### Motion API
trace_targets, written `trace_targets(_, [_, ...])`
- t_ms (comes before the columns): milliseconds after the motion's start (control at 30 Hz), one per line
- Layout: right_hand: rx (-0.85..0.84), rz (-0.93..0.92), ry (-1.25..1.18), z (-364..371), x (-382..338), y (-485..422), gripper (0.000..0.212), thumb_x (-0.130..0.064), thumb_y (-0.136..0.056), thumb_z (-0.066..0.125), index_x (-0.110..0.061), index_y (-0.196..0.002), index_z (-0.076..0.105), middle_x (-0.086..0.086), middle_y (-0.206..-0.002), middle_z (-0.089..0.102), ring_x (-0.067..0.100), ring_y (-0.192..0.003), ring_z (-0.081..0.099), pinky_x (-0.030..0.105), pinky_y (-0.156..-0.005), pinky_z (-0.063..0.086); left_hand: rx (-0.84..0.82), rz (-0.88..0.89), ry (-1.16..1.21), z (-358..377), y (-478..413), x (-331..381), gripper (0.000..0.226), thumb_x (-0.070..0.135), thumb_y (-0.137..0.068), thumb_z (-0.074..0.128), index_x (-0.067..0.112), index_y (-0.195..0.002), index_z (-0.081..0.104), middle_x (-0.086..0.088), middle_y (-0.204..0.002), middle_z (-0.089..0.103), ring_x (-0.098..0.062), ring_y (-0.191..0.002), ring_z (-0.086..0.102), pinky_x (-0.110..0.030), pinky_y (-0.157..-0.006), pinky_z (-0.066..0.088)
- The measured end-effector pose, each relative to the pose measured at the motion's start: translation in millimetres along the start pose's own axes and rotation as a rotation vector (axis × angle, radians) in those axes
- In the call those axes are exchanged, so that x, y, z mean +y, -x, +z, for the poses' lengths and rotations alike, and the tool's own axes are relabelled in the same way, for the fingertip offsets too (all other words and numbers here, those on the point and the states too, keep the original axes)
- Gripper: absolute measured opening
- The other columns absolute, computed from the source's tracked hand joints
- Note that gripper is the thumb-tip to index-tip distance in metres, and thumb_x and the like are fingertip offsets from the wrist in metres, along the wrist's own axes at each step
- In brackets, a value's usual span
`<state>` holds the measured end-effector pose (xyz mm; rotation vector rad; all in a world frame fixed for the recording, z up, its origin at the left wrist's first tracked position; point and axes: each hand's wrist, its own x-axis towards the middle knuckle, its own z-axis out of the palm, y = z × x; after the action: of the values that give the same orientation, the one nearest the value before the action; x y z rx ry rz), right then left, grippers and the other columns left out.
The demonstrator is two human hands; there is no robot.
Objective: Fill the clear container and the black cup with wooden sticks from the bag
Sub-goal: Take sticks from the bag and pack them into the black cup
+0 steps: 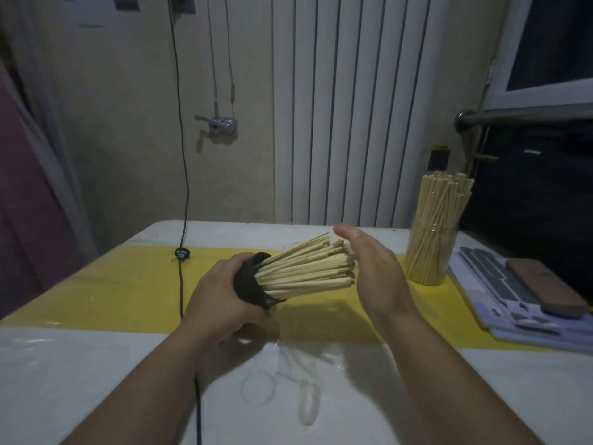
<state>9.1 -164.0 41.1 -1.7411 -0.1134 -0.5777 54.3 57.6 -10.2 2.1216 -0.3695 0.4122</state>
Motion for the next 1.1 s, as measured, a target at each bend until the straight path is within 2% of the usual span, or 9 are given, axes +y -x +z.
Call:
trace_targets(100, [0.115,-0.001,0.047,-9,6,-3,0.027,-0.016,-0.099,0.046,-0.025,-0.098,0.071,-0.015,-0.098,0.067,-0.006,-0.092,0.059,0.024,-0.084,0.049,0.017,-0.035,0.042,0,-1,-3,0.087,0.03,-0.036,0.084,0.054,-0.115,0.057,0.016,-0.109,0.065,-0.008,-0.098,0.063,-0.039,-0.08,0.057])
trace_targets(200, [0.113,0.03,0.172,-18,12,-6,0.026,-0.01,-0.09,0.051,-0.028,-0.078,0.065,-0.002,-0.088,0.065,0.015,-0.082,0.06,0.035,-0.071,0.051,0.038,-0.084,0.104,0,-1,-2,0.082,0.03,-0.036,0.082,0.054,-0.11,0.057,0.014,-0.108,0.066,-0.01,-0.096,0.064,-0.04,-0.077,0.056])
trace_targets(367, [-0.192,0.127,0.347,-23,11,-4,0.028,-0.009,-0.083,0.052,-0.019,-0.061,0.066,-0.001,-0.063,0.067,0.02,-0.058,0.062,0.034,-0.054,0.049,0.085,-0.128,0.162,1,0,-3,0.083,0.039,-0.036,0.081,0.051,-0.114,0.056,0.013,-0.111,0.065,-0.013,-0.101,0.063,-0.047,-0.082,0.056])
trace_targets(433, [-0.387,0.195,0.522,-19,14,-3,0.025,-0.013,-0.085,0.054,-0.018,-0.073,0.075,-0.003,-0.076,0.073,0.019,-0.071,0.069,0.039,-0.07,0.057,0.091,-0.133,0.169,1,0,-3,0.082,0.042,-0.036,0.081,0.049,-0.114,0.056,0.013,-0.112,0.065,-0.012,-0.102,0.062,-0.045,-0.083,0.057])
trace_targets(500, [-0.567,0.236,0.772,-10,24,0,0.026,-0.021,-0.093,0.053,-0.022,-0.105,0.076,-0.002,-0.113,0.071,0.02,-0.106,0.065,0.037,-0.094,0.052,0.094,-0.132,0.172,3,0,-3,0.084,0.044,-0.036,0.081,0.047,-0.116,0.056,0.012,-0.113,0.064,-0.012,-0.103,0.061,-0.042,-0.082,0.057])
trace_targets(600, [-0.717,0.211,1.031,4,48,4,0.049,-0.035,-0.103,0.038,-0.03,-0.151,0.035,0.001,-0.165,0.016,0.022,-0.15,0.019,0.041,-0.12,0.022,0.096,-0.127,0.174,6,-2,-3,0.085,0.043,-0.037,0.085,0.043,-0.118,0.057,0.011,-0.112,0.065,-0.012,-0.101,0.062,-0.037,-0.078,0.056])
trace_targets(667, [-0.683,0.235,1.074,7,59,4,0.06,-0.037,-0.102,0.034,-0.03,-0.158,0.013,0.001,-0.166,-0.003,0.024,-0.153,0.001,0.045,-0.122,0.013,0.105,-0.138,0.206,8,-2,-3,0.077,0.03,-0.046,0.092,0.04,-0.115,0.058,0.011,-0.108,0.066,-0.01,-0.096,0.063,-0.027,-0.07,0.051])
trace_targets(767, [-0.58,0.265,1.126,10,73,-4,0.063,-0.043,-0.102,0.031,-0.028,-0.159,0.007,0.0,-0.166,-0.005,0.024,-0.153,-0.002,0.046,-0.122,0.009,0.126,-0.159,0.257,10,-3,0,0.068,0.01,-0.061,0.091,0.035,-0.114,0.057,0.012,-0.105,0.066,-0.006,-0.095,0.062,-0.02,-0.065,0.044])
trace_targets(1100, [-0.475,0.252,1.204,34,109,-65,0.066,-0.045,-0.101,0.031,-0.028,-0.159,0.003,-0.001,-0.166,-0.008,0.023,-0.153,-0.004,0.044,-0.123,0.005,0.172,-0.202,0.183,19,-13,-4,0.075,0.035,-0.068,0.089,0.042,-0.125,0.04,0.021,-0.107,0.055,-0.007,-0.094,0.055,-0.027,-0.068,0.045])
